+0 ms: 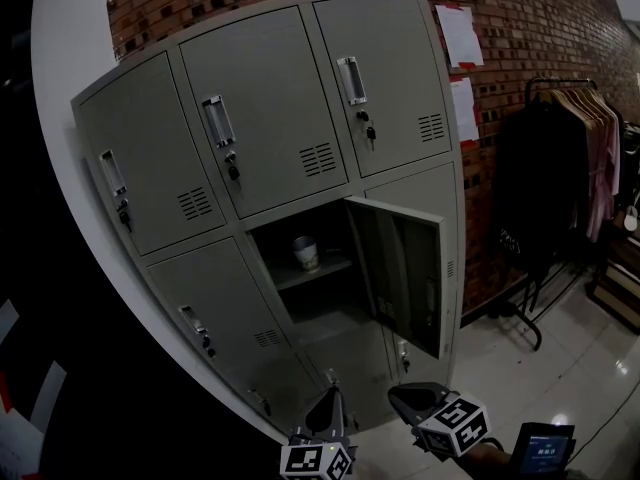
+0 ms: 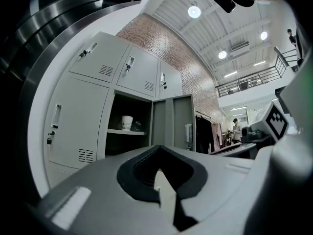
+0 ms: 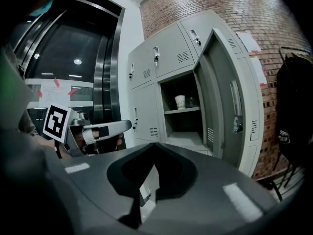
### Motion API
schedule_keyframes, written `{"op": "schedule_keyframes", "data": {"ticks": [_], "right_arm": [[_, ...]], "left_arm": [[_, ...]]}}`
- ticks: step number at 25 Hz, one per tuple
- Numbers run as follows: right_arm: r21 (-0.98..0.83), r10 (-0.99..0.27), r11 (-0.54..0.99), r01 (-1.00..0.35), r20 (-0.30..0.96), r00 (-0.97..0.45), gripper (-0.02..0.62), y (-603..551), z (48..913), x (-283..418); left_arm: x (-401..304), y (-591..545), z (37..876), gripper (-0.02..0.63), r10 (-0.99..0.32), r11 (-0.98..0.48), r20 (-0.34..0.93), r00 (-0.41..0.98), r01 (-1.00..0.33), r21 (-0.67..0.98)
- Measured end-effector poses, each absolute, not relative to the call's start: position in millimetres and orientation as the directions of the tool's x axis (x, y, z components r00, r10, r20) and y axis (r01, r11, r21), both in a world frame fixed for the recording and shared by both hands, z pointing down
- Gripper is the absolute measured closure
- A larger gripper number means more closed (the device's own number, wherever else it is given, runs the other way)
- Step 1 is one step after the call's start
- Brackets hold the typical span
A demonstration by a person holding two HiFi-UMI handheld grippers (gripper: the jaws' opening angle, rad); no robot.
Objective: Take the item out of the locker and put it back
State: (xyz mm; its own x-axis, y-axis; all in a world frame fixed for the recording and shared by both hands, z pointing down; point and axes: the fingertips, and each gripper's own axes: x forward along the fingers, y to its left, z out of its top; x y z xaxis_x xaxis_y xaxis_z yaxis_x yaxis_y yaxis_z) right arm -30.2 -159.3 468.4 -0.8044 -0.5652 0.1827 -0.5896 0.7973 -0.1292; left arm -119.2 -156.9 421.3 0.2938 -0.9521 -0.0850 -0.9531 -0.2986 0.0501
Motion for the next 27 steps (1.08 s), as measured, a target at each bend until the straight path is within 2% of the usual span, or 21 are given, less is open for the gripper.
{"op": "schedule_keyframes", "data": {"ticks": [27], "right_arm": [[-0.093,-0.542,0.821,-0.564,0.187,-0.82,0.598,-159.8,464.1,-38.4]], "left_arm": [[-115.2,-154.1,413.8,0.611,-0.956,-0.285,-0.088,0.279,-0.955,0.076]]}}
